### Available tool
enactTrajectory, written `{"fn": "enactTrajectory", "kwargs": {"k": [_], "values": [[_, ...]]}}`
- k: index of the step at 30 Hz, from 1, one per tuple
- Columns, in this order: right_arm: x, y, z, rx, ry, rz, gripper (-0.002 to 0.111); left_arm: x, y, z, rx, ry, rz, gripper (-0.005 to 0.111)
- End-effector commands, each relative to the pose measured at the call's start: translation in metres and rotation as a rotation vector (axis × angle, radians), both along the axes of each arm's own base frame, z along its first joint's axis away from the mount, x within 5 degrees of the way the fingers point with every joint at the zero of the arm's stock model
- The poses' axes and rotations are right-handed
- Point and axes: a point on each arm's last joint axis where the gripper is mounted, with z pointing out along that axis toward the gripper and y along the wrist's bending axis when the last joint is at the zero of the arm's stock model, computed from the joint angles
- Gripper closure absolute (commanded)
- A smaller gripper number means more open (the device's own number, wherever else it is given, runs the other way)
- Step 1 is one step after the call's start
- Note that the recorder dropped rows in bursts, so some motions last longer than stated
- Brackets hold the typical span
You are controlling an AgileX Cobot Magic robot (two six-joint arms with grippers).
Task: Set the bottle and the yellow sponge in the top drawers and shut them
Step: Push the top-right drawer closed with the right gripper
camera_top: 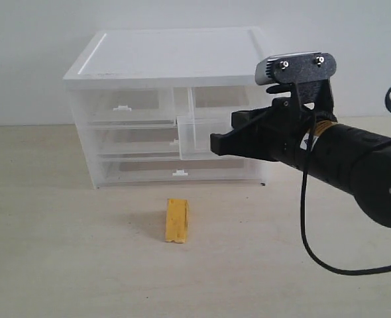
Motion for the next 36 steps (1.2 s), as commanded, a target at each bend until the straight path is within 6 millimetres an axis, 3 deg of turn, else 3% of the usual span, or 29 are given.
{"fn": "enactTrajectory", "kwargs": {"k": [1, 10, 24, 29, 36], "values": [[0.000, 0.008, -0.009, -0.035, 0.020, 0.046, 0.108, 0.000, 0.000, -0.001, -0.015, -0.002, 0.004, 0.102], [-0.002, 0.021, -0.009, -0.074, -0.012, 0.106, 0.108, 0.000, 0.000, -0.001, -0.015, 0.000, 0.004, 0.102], [0.034, 0.044, -0.012, -0.112, -0.069, 0.115, 0.108, 0.000, 0.000, -0.001, -0.015, 0.000, 0.004, 0.102], [0.042, 0.040, -0.010, -0.138, -0.084, 0.101, 0.108, 0.000, 0.000, -0.001, -0.015, -0.002, 0.003, 0.102], [0.049, 0.022, -0.023, -0.258, 0.015, 0.081, 0.108, 0.000, 0.000, -0.001, -0.015, -0.002, 0.003, 0.102]]}}
